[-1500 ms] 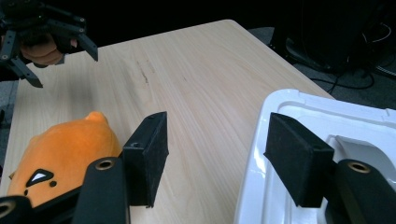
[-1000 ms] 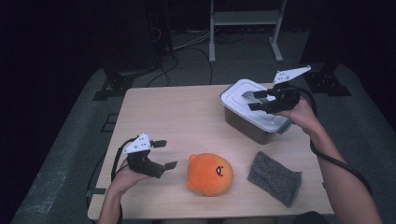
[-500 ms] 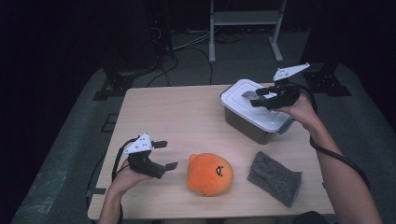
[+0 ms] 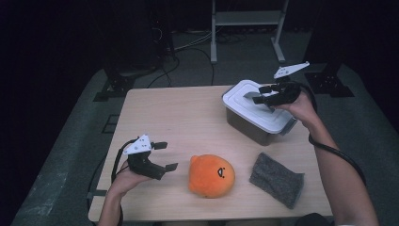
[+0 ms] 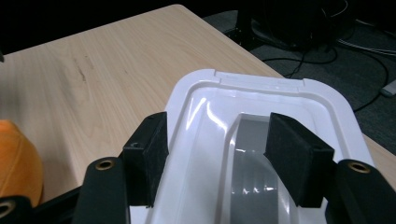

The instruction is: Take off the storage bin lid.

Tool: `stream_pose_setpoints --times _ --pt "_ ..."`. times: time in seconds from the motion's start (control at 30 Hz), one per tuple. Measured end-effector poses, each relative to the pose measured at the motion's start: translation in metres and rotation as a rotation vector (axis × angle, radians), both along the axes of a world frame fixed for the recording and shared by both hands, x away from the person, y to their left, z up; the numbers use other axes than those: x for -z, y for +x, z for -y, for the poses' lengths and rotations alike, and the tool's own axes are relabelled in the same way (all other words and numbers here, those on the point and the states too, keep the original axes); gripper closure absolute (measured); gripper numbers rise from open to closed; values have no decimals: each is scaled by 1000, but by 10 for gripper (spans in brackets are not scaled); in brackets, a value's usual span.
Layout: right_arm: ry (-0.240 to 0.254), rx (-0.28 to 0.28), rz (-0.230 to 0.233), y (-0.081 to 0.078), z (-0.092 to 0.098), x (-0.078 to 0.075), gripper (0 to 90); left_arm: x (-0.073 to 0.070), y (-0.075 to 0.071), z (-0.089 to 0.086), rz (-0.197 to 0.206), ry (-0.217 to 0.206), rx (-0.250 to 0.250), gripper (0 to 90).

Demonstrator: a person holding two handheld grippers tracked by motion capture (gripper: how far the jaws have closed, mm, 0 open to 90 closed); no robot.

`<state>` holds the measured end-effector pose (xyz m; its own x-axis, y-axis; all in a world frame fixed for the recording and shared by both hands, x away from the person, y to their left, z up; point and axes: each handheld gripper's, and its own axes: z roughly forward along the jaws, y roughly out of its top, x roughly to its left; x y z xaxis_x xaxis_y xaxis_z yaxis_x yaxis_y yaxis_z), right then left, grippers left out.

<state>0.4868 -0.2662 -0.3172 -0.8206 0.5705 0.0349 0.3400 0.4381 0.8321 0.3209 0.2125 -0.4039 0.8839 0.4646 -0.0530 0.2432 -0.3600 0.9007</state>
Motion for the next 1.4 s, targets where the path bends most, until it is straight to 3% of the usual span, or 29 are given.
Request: stream_pose_setpoints --times 0.7,1.4 --pt "-23 48 -10 11 3 12 419 -1 0 -1 -5 -4 6 84" --pt "-45 52 -9 15 2 29 635 -3 -1 -6 -6 -22 2 84"
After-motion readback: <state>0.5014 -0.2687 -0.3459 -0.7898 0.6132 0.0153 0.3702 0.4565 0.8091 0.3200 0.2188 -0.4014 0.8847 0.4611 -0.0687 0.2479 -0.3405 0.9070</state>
